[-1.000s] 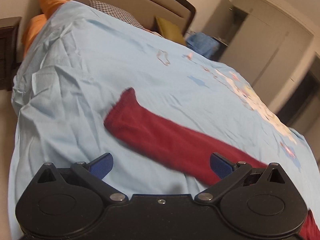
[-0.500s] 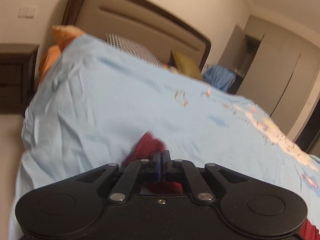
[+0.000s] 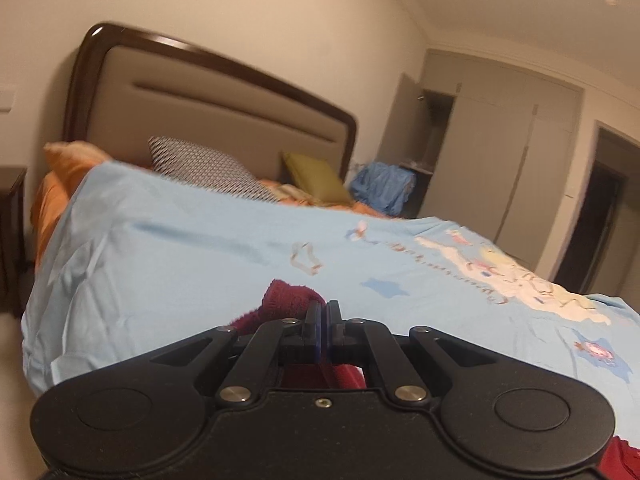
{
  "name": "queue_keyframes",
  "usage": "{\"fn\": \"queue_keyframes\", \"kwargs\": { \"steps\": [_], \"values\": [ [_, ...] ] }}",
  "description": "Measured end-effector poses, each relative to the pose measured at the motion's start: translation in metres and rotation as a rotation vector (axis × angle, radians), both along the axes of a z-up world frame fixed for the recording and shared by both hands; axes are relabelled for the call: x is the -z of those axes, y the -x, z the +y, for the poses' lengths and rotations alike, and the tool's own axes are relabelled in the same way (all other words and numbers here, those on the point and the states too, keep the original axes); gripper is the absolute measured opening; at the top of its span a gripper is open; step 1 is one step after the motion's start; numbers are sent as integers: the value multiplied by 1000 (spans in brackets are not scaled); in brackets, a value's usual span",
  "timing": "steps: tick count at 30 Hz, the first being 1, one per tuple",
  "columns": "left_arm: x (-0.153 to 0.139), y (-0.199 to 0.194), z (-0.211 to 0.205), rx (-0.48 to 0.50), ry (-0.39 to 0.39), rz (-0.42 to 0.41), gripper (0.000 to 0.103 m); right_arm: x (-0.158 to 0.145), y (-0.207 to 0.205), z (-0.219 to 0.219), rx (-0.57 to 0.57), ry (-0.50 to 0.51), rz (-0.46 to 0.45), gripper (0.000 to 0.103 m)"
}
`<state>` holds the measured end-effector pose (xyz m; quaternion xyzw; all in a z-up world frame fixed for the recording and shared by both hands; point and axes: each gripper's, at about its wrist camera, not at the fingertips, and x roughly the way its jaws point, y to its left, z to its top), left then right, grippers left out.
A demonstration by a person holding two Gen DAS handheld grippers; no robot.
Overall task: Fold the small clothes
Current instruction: 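Grasp the other sleeve cuff with the left tool and lift it, then lay the sleeve across the sweater body and open the left tool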
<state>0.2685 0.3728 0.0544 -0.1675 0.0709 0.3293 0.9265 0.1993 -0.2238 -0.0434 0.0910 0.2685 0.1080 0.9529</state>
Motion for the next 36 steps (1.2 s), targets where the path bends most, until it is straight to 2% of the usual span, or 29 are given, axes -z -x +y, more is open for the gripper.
{"fn": "queue_keyframes", "kwargs": {
  "steps": [5, 9, 13, 16, 19, 25, 31, 36],
  "values": [
    [-40, -6, -59, 138, -113, -61, 1, 3, 5, -9, 18, -42, -7, 103],
    [-68, -15, -121, 294, -199, -104, 1, 4, 11, -16, 30, -64, -25, 103],
    [-79, -25, -192, 451, -285, -131, 1, 5, 17, -25, 52, -82, -37, 103],
    [-75, -36, -250, 559, -356, -128, 1, 6, 22, -32, 73, -93, -42, 103],
    [-65, -53, -302, 641, -380, -106, 1, 8, 27, -38, 89, -107, -44, 103],
    [-14, -102, -380, 762, -317, 16, 1, 11, 39, -51, 122, -120, -51, 103],
    [56, -127, -426, 864, -339, 147, 1, 16, 51, -63, 157, -120, -49, 103],
    [91, -137, -444, 937, -272, 223, 6, 21, 55, -71, 178, -119, -45, 103]
  ]
}}
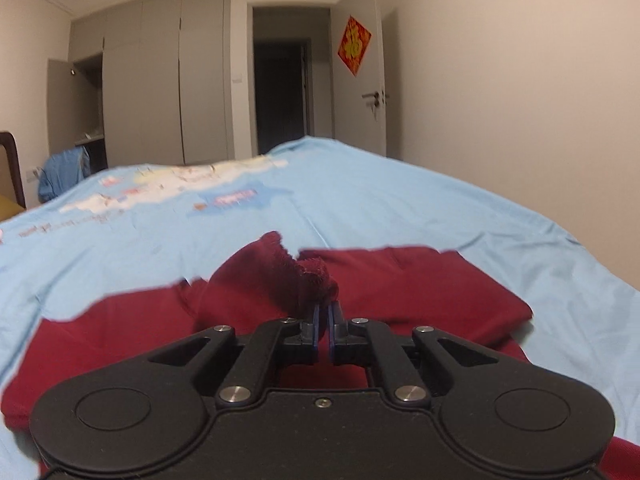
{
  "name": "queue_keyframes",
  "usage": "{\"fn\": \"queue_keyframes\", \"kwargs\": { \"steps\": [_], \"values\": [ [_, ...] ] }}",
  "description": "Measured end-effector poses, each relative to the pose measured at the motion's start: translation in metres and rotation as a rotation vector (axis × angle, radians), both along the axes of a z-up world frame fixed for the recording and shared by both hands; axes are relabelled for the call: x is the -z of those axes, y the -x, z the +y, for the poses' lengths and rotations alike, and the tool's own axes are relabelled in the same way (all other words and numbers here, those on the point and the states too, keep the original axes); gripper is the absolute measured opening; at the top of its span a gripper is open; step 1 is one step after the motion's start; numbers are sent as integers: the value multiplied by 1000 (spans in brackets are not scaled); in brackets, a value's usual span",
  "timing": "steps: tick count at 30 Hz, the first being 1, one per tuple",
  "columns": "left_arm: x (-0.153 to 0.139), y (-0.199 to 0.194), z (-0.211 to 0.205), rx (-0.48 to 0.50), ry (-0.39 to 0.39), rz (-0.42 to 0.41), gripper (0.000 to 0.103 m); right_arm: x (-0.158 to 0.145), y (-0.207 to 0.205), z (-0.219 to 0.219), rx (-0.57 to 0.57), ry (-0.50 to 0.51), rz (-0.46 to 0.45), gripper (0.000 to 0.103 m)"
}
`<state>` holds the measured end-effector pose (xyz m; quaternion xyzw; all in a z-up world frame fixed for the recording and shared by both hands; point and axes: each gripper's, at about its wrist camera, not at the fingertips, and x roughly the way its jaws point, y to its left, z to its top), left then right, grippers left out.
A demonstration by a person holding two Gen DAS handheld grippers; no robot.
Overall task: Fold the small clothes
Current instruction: 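Lay the sleeve across the sweater body and open the left tool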
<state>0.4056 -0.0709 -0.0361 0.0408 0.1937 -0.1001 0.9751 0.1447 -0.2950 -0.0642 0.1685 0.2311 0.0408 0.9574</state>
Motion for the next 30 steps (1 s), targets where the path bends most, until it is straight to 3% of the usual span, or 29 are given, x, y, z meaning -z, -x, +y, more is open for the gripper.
{"fn": "queue_keyframes", "kwargs": {
  "steps": [4, 6, 8, 11, 17, 21, 26, 30],
  "values": [
    [13, 6, -4, 73, 50, 71, 19, 3, 0, -3, 4, -14, 2, 103],
    [18, 10, -5, 103, 50, 90, 31, 3, 0, -2, 2, -12, 0, 103],
    [22, 12, -3, 136, 69, 110, 52, 3, -1, -1, 0, -10, 0, 103],
    [23, 17, 1, 194, 125, 159, 75, 3, -1, -1, -2, -10, -1, 103],
    [15, 49, 21, 233, 118, 165, 87, 2, -3, 0, -6, -11, -2, 103],
    [3, 73, 58, 144, 108, 136, 95, -2, -12, 3, -23, -5, -16, 103],
    [-4, 81, 123, -90, 87, 138, 102, -15, -38, 11, -70, 6, -52, 103],
    [-5, 76, 182, -272, 124, 167, 102, -35, -64, 24, -109, 70, -105, 103]
  ]
}}
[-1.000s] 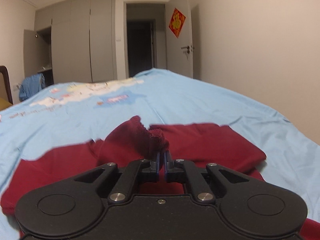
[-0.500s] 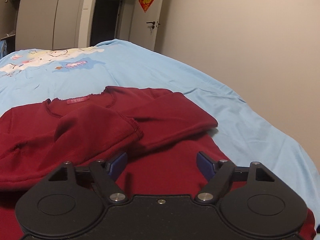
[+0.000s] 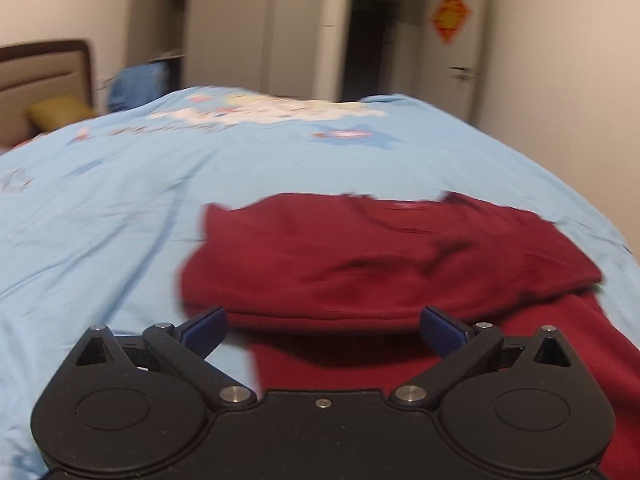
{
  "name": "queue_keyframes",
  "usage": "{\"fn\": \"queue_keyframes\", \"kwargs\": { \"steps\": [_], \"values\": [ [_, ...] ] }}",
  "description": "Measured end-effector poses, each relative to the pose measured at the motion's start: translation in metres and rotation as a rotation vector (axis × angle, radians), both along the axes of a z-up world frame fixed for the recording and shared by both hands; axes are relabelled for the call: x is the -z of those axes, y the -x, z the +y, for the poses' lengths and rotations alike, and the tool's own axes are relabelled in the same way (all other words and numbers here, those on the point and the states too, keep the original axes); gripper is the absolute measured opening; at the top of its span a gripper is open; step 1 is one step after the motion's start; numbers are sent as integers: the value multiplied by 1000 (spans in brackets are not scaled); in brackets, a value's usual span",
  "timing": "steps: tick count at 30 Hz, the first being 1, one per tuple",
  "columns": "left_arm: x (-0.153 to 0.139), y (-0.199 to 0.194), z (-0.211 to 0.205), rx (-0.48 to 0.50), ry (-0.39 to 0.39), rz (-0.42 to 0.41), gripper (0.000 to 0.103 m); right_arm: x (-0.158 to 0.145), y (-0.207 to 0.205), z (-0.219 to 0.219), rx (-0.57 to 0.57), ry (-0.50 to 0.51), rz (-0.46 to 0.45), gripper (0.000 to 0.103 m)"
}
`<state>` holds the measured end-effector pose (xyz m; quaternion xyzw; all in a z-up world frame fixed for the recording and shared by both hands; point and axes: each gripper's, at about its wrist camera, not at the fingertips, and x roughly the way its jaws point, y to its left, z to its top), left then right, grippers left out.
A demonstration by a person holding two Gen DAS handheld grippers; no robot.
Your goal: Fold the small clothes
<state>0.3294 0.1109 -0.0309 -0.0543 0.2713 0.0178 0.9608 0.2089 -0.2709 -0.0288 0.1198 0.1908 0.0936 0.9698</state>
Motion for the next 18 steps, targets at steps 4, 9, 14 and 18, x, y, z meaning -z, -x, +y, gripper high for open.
{"fn": "queue_keyframes", "kwargs": {
  "steps": [4, 9, 14, 18],
  "values": [
    [4, -8, 49, -111, 58, 16, 102, -20, -28, 11, -45, -15, -40, 103],
    [15, -17, 75, -110, 36, 38, 102, -33, -81, 41, -192, -85, 0, 103],
    [28, -8, 70, -10, -66, 38, 102, -36, -140, 88, -323, -82, 32, 93],
    [39, -1, 66, 12, -125, 27, 102, -29, -188, 117, -324, -140, 130, 84]
  ]
}}
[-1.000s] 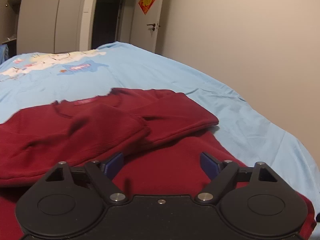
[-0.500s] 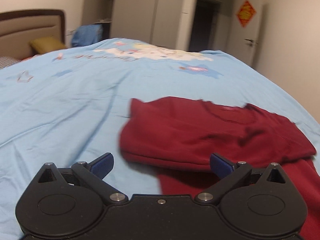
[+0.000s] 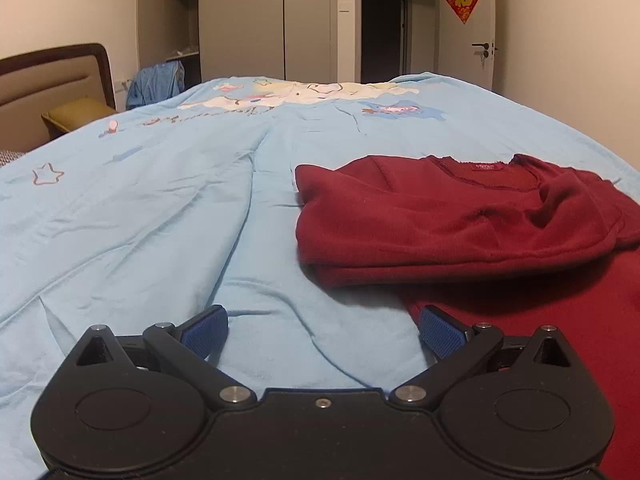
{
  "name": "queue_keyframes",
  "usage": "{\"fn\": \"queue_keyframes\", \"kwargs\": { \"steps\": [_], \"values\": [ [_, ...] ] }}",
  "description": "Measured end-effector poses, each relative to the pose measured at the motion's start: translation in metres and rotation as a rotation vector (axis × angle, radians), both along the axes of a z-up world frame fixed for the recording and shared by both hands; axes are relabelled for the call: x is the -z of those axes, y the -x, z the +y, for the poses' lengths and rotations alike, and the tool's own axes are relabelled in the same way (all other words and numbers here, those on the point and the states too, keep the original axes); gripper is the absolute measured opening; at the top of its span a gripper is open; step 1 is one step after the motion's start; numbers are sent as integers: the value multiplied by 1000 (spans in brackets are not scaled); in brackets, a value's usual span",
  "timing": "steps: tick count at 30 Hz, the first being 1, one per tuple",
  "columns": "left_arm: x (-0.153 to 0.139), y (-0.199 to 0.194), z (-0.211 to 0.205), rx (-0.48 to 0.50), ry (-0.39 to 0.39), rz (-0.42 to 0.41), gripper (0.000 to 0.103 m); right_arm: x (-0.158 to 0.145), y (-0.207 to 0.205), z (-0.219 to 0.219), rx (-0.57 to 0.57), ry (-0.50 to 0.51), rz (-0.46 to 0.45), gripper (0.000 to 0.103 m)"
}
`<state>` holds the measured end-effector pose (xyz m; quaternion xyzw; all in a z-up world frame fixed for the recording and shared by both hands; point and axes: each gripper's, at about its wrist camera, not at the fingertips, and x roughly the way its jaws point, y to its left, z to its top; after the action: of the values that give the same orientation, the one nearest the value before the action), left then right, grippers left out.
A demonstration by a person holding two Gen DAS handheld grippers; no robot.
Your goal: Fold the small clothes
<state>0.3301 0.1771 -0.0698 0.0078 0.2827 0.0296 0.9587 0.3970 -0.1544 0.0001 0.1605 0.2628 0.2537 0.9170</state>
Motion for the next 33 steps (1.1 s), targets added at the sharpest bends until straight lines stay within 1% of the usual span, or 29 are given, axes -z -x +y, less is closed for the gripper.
{"fn": "queue_keyframes", "kwargs": {
  "steps": [2, 4, 6, 7, 8, 9, 10, 11, 14, 17, 19, 22, 24, 25, 26, 27, 28, 29, 31, 33],
  "values": [
    [1, 1, 0, 1, -6, -10, 102, 5, -20, 7, 16, -41, 67, 82],
    [2, -2, 0, 2, -17, -19, 102, 11, -39, 13, 44, -60, 131, 79],
    [1, -5, 0, 6, -34, -26, 102, 17, -55, 16, 74, -65, 174, 68],
    [1, -6, -1, 7, -42, -28, 102, 19, -62, 19, 88, -60, 177, 51],
    [1, -7, -1, 6, -48, -30, 102, 19, -68, 23, 100, -43, 173, 32],
    [0, -8, -1, 6, -51, -33, 102, 17, -73, 26, 112, -24, 165, 23],
    [0, -9, -1, 5, -54, -35, 102, 16, -74, 28, 115, -15, 148, 12],
    [-1, -10, -2, 4, -58, -39, 102, 11, -76, 31, 108, -18, 122, 10],
    [-4, -12, -7, 11, -84, -62, 102, -16, -71, 42, 74, -22, -21, 8],
    [-6, -20, -19, 31, -134, -80, 102, -56, -59, 50, 40, -38, -200, 8],
    [-7, -25, -28, 49, -166, -91, 102, -79, -53, 53, 31, -40, -294, 8],
    [-8, -37, -43, 70, -215, -89, 102, -101, -47, 52, 23, -49, -378, 8],
    [-9, -46, -48, 43, -246, -81, 99, -106, -42, 48, 30, -43, -413, 8],
    [-10, -50, -48, 22, -247, -81, 96, -105, -40, 46, 34, -33, -424, 8],
    [-12, -53, -46, 0, -234, -85, 94, -102, -38, 44, 39, -20, -430, 8],
    [-15, -55, -41, -29, -203, -96, 92, -98, -37, 42, 43, -10, -429, 8],
    [-18, -56, -36, -58, -167, -107, 87, -93, -36, 40, 46, -3, -420, 8],
    [-20, -57, -30, -88, -134, -114, 77, -86, -35, 37, 50, 7, -406, 8],
    [-23, -60, -19, -158, -109, -107, 65, -70, -30, 32, 61, 22, -375, 8],
    [-23, -61, -10, -206, -101, -92, 62, -49, -25, 28, 68, 34, -331, 8]
  ]
}}
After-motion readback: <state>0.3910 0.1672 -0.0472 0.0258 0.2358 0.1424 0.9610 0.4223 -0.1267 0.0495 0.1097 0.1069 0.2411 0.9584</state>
